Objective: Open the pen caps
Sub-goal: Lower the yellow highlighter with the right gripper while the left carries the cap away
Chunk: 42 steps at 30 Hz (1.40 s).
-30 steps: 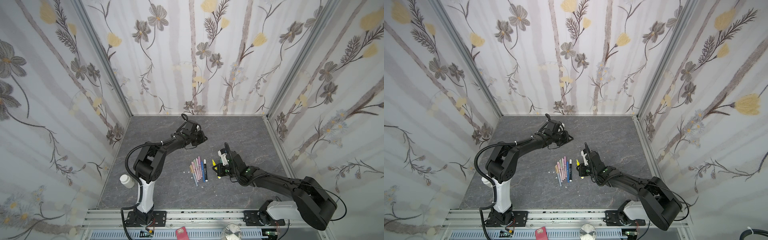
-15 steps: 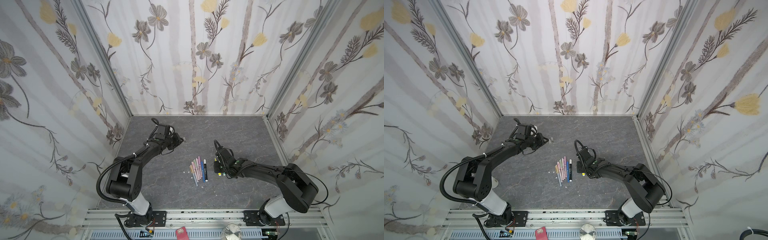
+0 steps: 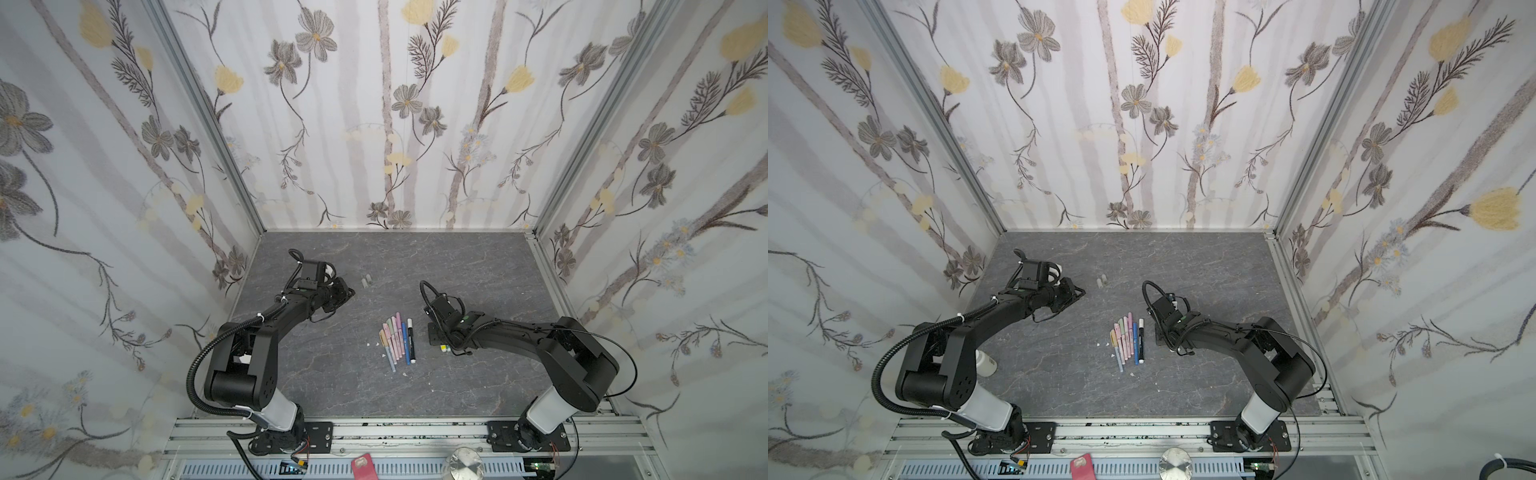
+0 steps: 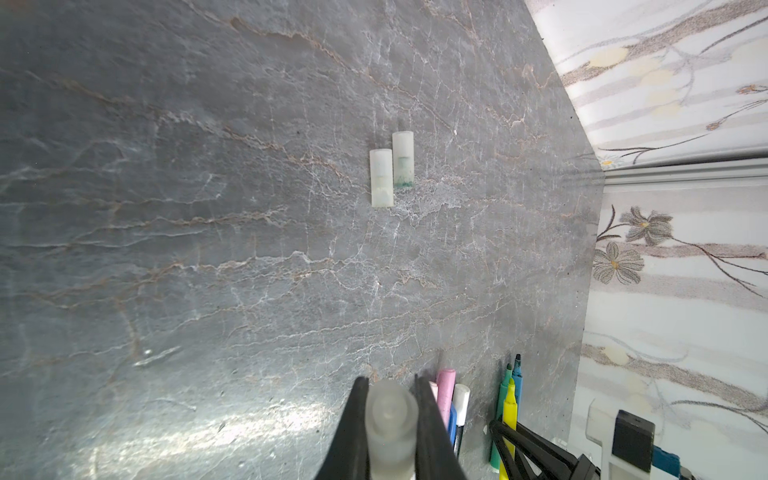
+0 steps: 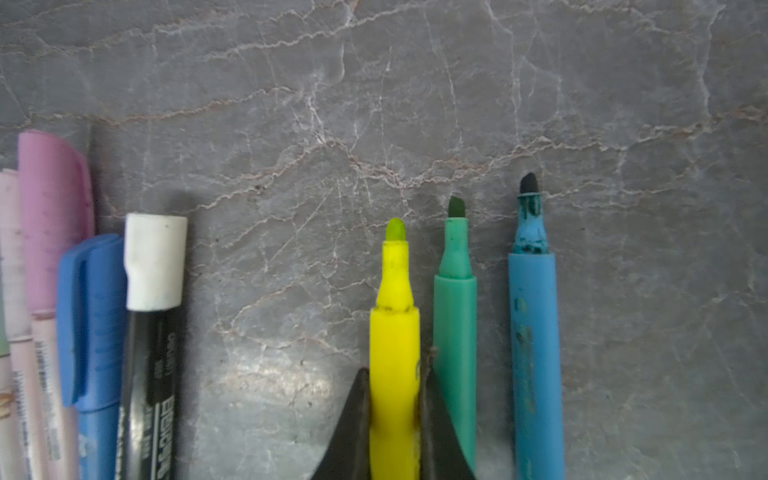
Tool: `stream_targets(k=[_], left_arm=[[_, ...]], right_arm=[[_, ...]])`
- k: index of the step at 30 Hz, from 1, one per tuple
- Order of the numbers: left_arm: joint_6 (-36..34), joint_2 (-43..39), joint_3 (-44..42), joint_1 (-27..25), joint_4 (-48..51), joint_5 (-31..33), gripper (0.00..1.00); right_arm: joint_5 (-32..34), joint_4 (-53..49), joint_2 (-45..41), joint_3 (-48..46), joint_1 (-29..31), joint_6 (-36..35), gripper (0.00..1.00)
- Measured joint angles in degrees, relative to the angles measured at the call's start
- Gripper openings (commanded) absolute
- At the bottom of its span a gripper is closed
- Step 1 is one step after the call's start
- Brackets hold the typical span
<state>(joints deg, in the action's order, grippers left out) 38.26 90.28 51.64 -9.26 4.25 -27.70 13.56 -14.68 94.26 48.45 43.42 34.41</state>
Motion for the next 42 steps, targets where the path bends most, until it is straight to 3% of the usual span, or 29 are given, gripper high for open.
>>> stream_targets(k=[21,33,42], left_arm=[[-0.76,1.27,-0.33,0.26,-0.98,-1.01,0.00],[-0.81,2.32,-0.20,0.31,-1.01,-1.09,0.00],[-1.25,6.62,0.70,0.24,-1.49,-1.20,0.00]], right_arm=[[1.68,-1.25,1.38,1.27,0.44,0.02,0.25],[2.69,-2.62,1.16,2.51,0.96,-0.02,0.26],[2.86,-1.70,-7.69,2.78,1.20,-2.60,0.38]])
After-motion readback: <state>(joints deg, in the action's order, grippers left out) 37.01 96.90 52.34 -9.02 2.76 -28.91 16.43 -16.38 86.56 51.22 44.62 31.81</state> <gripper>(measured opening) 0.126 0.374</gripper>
